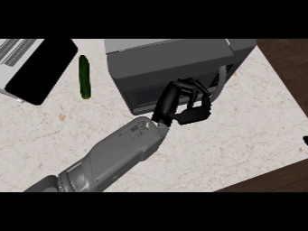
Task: Pick up the milk, place it into the microwave and close the microwave
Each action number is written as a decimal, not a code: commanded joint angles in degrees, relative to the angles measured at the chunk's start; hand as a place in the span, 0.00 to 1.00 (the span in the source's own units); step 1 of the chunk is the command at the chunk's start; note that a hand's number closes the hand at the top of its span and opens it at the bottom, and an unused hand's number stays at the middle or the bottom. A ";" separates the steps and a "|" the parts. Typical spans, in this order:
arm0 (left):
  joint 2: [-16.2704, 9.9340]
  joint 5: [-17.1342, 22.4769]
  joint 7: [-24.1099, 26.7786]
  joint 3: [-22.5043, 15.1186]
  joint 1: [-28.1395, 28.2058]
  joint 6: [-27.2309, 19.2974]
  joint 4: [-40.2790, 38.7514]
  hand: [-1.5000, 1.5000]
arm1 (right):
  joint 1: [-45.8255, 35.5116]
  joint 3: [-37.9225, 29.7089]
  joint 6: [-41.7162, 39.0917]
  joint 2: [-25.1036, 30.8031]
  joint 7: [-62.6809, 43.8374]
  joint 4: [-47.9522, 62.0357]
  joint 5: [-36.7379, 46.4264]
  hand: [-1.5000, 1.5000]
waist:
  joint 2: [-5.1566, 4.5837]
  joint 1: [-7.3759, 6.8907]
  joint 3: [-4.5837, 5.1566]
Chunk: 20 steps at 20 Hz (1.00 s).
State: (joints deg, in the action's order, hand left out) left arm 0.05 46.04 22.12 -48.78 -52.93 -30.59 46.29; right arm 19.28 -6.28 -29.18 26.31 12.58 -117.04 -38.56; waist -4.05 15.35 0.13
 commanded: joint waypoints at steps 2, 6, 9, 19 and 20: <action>-0.05 1.35 1.80 2.78 -3.36 -2.12 -6.59 1.00 | -0.69 0.51 -0.56 0.96 -1.14 -0.62 -1.15 0.00 | -0.79 0.25 -0.03; -0.05 3.36 4.36 3.90 -3.83 -2.69 -6.66 1.00 | -1.12 0.47 -1.80 1.85 -1.26 -1.36 -2.33 0.00 | -0.79 0.33 0.04; -0.05 4.08 5.75 3.55 -3.81 -3.51 -7.17 1.00 | -0.96 0.40 -2.50 2.50 -1.46 -2.38 -3.08 0.00 | -0.81 1.23 0.07; -0.05 7.17 8.59 2.71 -4.24 -4.05 -7.49 1.00 | -1.81 1.16 -3.96 3.94 -2.48 -3.58 -5.25 0.00 | -1.39 1.62 0.00; -0.05 7.18 9.03 2.43 -4.01 -4.10 -7.95 1.00 | -1.67 1.04 -3.97 4.10 -2.58 -3.99 -5.55 0.00 | -1.23 1.69 0.01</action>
State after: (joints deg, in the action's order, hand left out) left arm 0.05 52.14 30.57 -49.91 -53.72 -33.85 44.24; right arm 17.82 -5.19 -32.76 29.78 10.39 -120.52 -43.29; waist -4.57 16.67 0.09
